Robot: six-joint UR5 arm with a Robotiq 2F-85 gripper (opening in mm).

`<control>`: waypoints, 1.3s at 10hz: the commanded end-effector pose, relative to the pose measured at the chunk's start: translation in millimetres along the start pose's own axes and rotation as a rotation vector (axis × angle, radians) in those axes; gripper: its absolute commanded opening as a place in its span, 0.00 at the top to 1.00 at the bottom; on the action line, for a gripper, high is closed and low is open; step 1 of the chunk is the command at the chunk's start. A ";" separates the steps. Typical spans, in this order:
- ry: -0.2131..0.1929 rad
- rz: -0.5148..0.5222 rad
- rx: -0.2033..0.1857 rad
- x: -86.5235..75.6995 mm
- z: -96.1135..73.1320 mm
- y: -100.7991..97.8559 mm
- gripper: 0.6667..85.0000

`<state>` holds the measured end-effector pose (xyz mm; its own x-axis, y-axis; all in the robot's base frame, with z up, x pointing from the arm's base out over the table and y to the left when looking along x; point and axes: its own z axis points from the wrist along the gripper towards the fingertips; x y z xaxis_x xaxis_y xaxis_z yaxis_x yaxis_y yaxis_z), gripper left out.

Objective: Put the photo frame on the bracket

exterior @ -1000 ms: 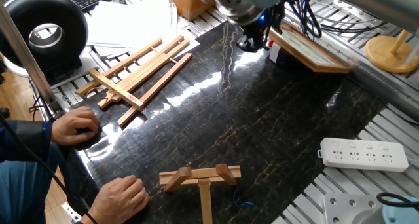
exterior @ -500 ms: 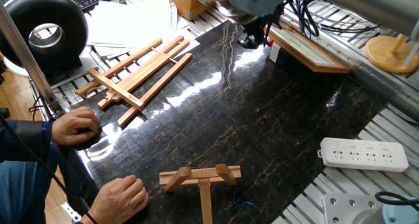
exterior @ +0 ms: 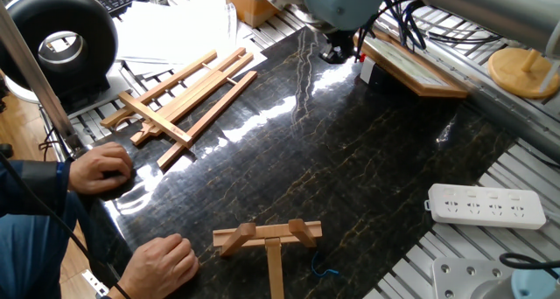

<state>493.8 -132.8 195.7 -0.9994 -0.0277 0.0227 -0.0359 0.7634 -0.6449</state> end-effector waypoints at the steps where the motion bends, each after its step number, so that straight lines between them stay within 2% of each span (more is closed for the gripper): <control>1: -0.011 -0.005 -0.002 -1.7 13.4 -2.0 0.50; 6: -0.013 -0.014 0.021 -1.1 18.2 -9.1 0.51; 13: -0.016 -0.064 0.104 0.4 16.9 -39.2 0.52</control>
<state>495.1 -166.4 202.9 -0.9961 -0.0747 0.0469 -0.0859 0.7008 -0.7081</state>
